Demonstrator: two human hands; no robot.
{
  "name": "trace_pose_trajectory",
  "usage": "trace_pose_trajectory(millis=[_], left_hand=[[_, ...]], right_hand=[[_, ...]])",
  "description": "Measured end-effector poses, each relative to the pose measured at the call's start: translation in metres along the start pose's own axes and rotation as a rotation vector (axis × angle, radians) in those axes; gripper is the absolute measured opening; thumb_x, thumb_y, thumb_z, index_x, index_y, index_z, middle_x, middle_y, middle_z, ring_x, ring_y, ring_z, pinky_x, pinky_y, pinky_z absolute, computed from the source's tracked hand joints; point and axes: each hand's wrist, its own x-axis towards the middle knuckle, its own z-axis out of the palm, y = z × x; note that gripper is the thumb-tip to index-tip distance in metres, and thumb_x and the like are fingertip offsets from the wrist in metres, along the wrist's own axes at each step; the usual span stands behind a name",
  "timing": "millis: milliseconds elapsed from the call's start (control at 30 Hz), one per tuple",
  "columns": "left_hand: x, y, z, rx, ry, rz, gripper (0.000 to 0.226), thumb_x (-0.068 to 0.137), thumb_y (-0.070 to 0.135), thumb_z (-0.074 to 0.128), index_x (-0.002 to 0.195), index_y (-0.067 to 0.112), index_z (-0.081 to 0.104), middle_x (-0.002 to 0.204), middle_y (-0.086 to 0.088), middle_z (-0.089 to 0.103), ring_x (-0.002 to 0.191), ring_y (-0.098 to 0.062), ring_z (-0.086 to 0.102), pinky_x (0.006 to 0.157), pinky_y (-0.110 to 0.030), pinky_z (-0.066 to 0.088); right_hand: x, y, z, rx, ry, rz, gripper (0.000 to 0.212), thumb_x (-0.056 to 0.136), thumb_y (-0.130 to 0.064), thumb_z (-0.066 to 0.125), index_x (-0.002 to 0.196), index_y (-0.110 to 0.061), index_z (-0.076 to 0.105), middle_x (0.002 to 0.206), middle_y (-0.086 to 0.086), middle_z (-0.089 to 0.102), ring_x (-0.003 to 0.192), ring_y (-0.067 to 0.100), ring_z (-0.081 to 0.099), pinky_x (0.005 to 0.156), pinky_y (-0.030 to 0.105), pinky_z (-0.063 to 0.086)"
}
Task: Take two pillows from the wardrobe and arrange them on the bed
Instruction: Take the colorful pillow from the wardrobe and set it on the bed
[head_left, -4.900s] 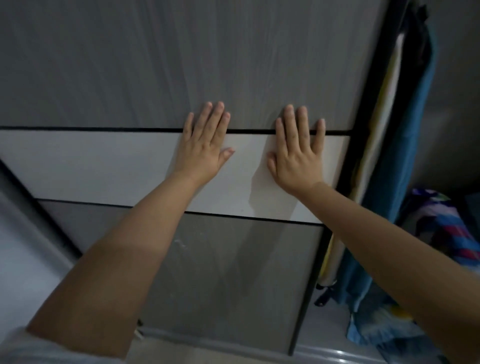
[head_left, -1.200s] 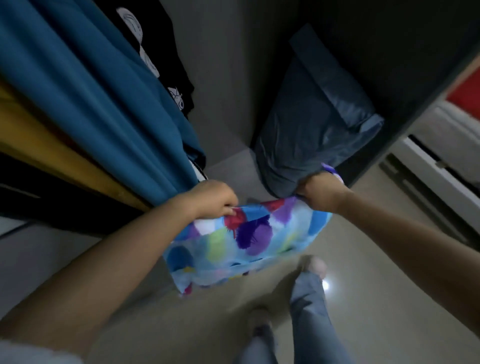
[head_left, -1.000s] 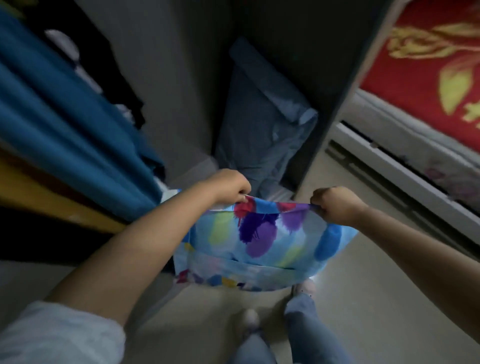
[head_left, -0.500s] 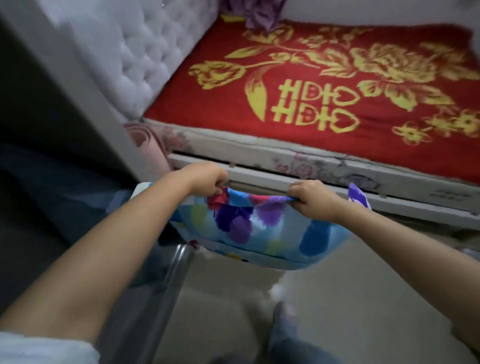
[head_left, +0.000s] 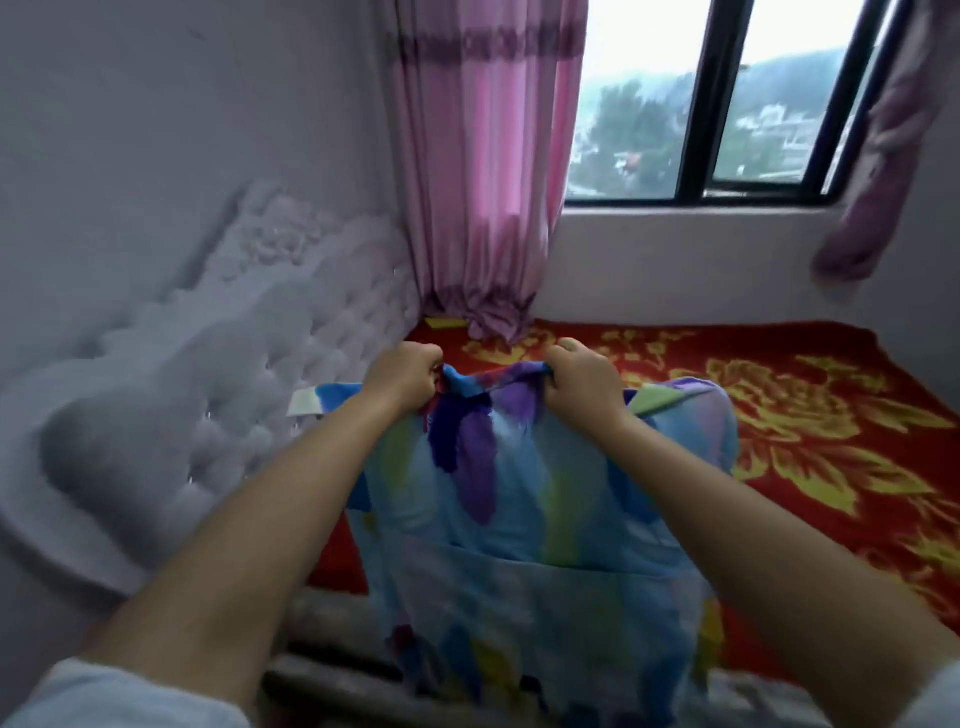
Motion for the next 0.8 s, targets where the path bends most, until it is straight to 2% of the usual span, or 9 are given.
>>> trace_pose_trajectory(millis=[233, 367, 467, 533, 567, 633, 700, 733, 800], left_hand=[[0.214, -0.049, -0.101, 0.099, 0.332, -0.006, 0.023, 0.089, 0.001, 0.044, 0.107, -0.002, 0.058, 0.116, -0.028, 0.059, 0.105, -0.045, 0.057, 0.083, -0.047, 0.046], [0.273, -0.072, -0.117, 0.028, 0.58, 0.049, 0.019, 0.091, 0.001, 0.041, 0.098, -0.006, 0.057, 0.106, -0.032, 0.055, 0.092, -0.044, 0.057, 0.069, -0.046, 0.041], [0.286, -0.097, -0.089, -0.014, 0.575, 0.044, 0.02, 0.093, 0.003, 0.041, 0.096, -0.007, 0.057, 0.105, -0.031, 0.054, 0.089, -0.043, 0.057, 0.068, -0.045, 0.04], [0.285, -0.118, -0.058, 0.024, 0.365, 0.035, 0.017, 0.091, 0.005, 0.045, 0.086, -0.004, 0.058, 0.098, -0.029, 0.054, 0.088, -0.04, 0.056, 0.064, -0.038, 0.035], [0.283, -0.127, -0.042, 0.084, 0.146, 0.02, 0.016, 0.09, 0.004, 0.048, 0.078, 0.0, 0.058, 0.091, -0.026, 0.054, 0.085, -0.037, 0.055, 0.063, -0.034, 0.032], [0.277, -0.138, -0.007, 0.217, -0.459, -0.086, 0.018, 0.089, -0.002, 0.049, 0.082, 0.007, 0.063, 0.083, -0.018, 0.053, 0.08, -0.031, 0.056, 0.058, -0.027, 0.035], [0.272, -0.144, 0.035, 0.237, -0.927, -0.265, 0.027, 0.093, -0.002, 0.046, 0.115, -0.003, 0.059, 0.094, -0.023, 0.062, 0.08, -0.027, 0.057, 0.062, -0.024, 0.042], [0.272, -0.146, 0.057, 0.219, -0.974, -0.31, 0.03, 0.093, 0.0, 0.047, 0.122, -0.004, 0.055, 0.109, -0.024, 0.063, 0.083, -0.024, 0.056, 0.07, -0.025, 0.046], [0.27, -0.145, 0.097, 0.204, -0.918, -0.256, 0.031, 0.09, 0.002, 0.051, 0.121, 0.0, 0.057, 0.127, -0.017, 0.06, 0.09, -0.02, 0.054, 0.082, -0.029, 0.049]], right_hand=[[0.246, -0.031, -0.004, -0.012, 0.32, 0.041, 0.019, 0.083, -0.007, 0.049, 0.095, 0.006, 0.056, 0.106, 0.025, 0.057, 0.091, 0.041, 0.057, 0.075, 0.045, 0.041], [0.315, -0.029, 0.006, 0.14, 0.523, 0.009, 0.017, 0.083, -0.005, 0.047, 0.087, 0.009, 0.055, 0.098, 0.032, 0.056, 0.081, 0.044, 0.056, 0.071, 0.047, 0.038], [0.325, -0.014, 0.048, 0.212, 0.485, -0.071, 0.037, 0.078, -0.02, 0.038, 0.081, 0.012, 0.056, 0.092, 0.034, 0.057, 0.075, 0.044, 0.057, 0.065, 0.048, 0.04], [0.317, -0.004, 0.084, 0.188, 0.282, -0.124, 0.042, 0.079, -0.024, 0.037, 0.086, 0.011, 0.058, 0.096, 0.033, 0.059, 0.082, 0.041, 0.059, 0.068, 0.048, 0.042], [0.311, 0.002, 0.102, 0.143, 0.086, -0.148, 0.033, 0.082, -0.017, 0.042, 0.09, 0.01, 0.059, 0.102, 0.031, 0.059, 0.09, 0.04, 0.06, 0.074, 0.046, 0.042], [0.303, 0.013, 0.137, 0.013, -0.532, -0.187, 0.023, 0.089, -0.005, 0.045, 0.103, 0.008, 0.058, 0.114, 0.028, 0.06, 0.097, 0.029, 0.064, 0.08, 0.04, 0.038], [0.293, 0.025, 0.169, -0.039, -1.142, -0.037, 0.022, 0.094, -0.003, 0.04, 0.109, 0.005, 0.053, 0.104, 0.025, 0.063, 0.06, 0.007, 0.07, 0.064, 0.033, 0.041], [0.287, 0.031, 0.184, -0.034, -1.301, 0.048, 0.02, 0.095, -0.005, 0.037, 0.108, 0.002, 0.051, 0.091, 0.02, 0.064, 0.042, 0.0, 0.064, 0.057, 0.028, 0.04], [0.281, 0.046, 0.213, -0.052, -1.321, 0.092, 0.025, 0.096, -0.009, 0.037, 0.113, 0.003, 0.051, 0.088, 0.015, 0.066, 0.042, 0.002, 0.061, 0.056, 0.024, 0.04]])
